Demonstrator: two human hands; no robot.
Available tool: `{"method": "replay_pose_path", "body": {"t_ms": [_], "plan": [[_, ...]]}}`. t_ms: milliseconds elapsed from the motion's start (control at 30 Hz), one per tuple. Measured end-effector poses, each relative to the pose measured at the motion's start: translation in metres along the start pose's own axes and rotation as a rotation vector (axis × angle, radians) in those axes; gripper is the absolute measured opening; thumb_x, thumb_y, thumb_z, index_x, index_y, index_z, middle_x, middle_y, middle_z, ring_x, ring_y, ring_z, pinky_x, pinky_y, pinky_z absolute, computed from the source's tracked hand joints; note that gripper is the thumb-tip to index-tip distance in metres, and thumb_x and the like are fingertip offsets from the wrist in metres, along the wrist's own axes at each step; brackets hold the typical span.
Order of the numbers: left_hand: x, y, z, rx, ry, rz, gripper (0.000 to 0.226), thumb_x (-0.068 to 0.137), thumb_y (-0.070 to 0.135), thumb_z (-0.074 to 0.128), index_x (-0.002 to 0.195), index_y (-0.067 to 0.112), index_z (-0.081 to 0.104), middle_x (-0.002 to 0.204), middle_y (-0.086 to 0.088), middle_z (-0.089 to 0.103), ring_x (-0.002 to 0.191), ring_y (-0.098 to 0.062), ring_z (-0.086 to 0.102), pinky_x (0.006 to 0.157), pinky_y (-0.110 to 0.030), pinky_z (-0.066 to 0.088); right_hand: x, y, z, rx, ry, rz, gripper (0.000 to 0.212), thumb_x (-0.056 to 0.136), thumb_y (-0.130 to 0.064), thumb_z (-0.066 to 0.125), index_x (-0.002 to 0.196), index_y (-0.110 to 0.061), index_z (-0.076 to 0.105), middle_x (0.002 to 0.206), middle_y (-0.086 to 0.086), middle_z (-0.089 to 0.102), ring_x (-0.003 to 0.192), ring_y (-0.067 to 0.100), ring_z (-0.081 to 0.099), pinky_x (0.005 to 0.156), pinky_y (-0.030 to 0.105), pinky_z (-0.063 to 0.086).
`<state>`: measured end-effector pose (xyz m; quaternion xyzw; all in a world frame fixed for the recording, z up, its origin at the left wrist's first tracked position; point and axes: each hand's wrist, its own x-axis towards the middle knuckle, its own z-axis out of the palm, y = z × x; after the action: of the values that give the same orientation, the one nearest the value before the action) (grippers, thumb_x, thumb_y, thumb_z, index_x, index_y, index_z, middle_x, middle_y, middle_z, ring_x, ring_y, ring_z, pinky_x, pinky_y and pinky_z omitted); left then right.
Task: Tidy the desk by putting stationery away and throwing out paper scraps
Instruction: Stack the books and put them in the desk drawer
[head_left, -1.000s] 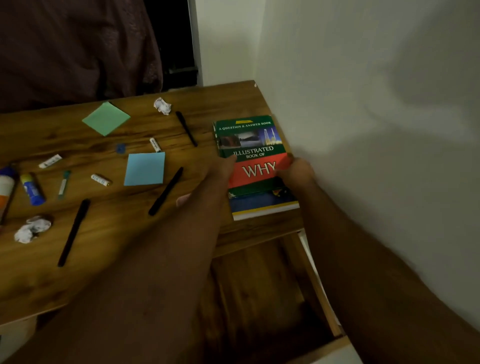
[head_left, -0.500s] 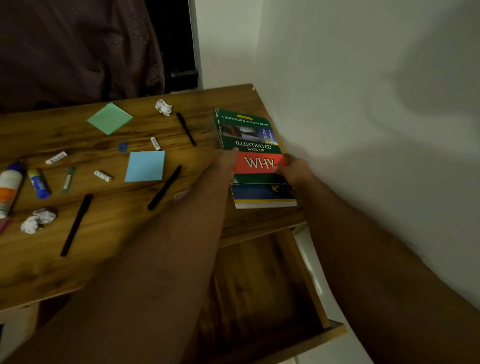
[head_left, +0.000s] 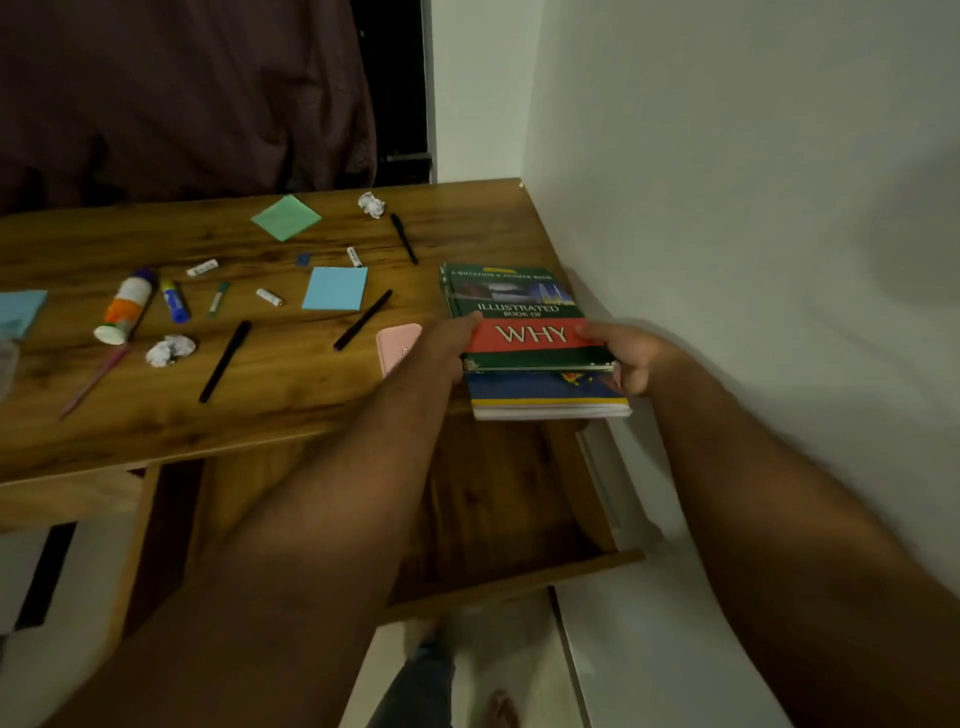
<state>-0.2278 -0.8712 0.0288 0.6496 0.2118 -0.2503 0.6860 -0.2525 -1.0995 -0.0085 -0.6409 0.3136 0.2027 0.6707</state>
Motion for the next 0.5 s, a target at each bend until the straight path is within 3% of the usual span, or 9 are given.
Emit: {"method": "replay_pose_path", "body": {"t_ms": [233,333,500], "plan": [[-0.078,-0.059,-0.009,-0.040,0.045,-0.005,0.038,0.092,0.020,0.065,0.122,0.003,0.050,0.106,-0.016,0.066,0.089,-0.027,0.066,0.077,-0.040,0.057,-0.075,0.050,-0.013,-0.039,-0.116,0.052,0.057,0.074,-0.029,0.077,0.124,-0.008,0.059,0.113,0.015,0.071,0.103,0.030,0.068,0.106,0.046,0.043],[-0.097,-0.086,-0.013,-0.069,0.012,-0.053,0.034,0.093,0.019,0.063,0.122,0.005,0.053,0.110,-0.017,0.067,0.098,-0.031,0.067,0.082,-0.043,0.057,-0.094,0.070,-0.017,-0.092,-0.167,0.087,0.049,0.071,-0.028,0.072,0.114,-0.008,0.061,0.097,0.013,0.074,0.080,0.026,0.072,0.085,0.037,0.054],[-0.116,-0.120,-0.023,-0.036,0.011,-0.098,0.034,0.092,0.018,0.064,0.119,0.001,0.055,0.108,-0.018,0.066,0.101,-0.033,0.066,0.085,-0.045,0.055,-0.115,0.093,-0.014,-0.180,-0.206,0.217,0.044,0.070,-0.028,0.069,0.108,-0.007,0.060,0.080,0.011,0.075,0.064,0.023,0.073,0.053,0.027,0.058]]}}
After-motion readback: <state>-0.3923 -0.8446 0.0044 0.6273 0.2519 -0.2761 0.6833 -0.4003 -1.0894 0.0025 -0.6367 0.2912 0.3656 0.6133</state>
